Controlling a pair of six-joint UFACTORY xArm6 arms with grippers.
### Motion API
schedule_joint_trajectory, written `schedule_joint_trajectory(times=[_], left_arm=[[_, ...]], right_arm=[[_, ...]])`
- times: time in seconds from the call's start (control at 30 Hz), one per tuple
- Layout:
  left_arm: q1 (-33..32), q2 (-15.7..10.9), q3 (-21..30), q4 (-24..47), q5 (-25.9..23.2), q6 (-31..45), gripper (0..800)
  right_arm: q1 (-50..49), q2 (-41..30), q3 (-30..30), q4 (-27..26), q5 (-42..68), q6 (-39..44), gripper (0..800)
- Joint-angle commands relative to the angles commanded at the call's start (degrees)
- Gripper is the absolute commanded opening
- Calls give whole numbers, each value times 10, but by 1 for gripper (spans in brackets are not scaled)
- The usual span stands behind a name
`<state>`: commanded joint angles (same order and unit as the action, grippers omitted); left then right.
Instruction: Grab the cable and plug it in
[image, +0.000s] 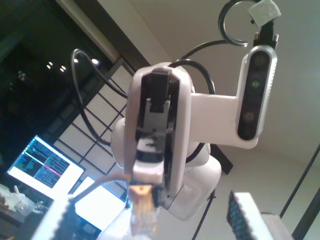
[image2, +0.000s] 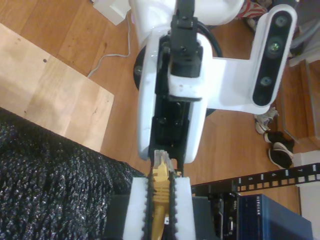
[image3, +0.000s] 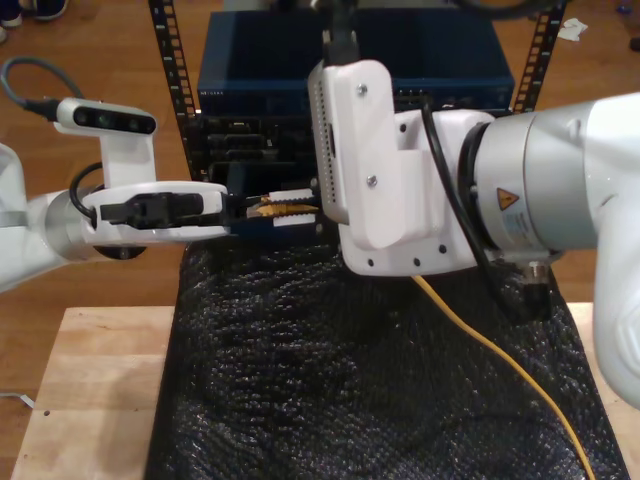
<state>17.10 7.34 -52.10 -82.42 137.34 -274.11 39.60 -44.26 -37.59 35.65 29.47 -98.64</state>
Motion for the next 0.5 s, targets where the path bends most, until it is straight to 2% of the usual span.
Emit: schedule_joint_trajectory(times=[0.27, 0.5], left_arm=[[7, -9, -3, 1, -26, -1, 791], [8, -32, -4, 3, -69, -1, 792]], right_arm=[[-46, 3, -8, 7, -1, 17, 2], [-113, 3, -19, 8, 0, 33, 2]])
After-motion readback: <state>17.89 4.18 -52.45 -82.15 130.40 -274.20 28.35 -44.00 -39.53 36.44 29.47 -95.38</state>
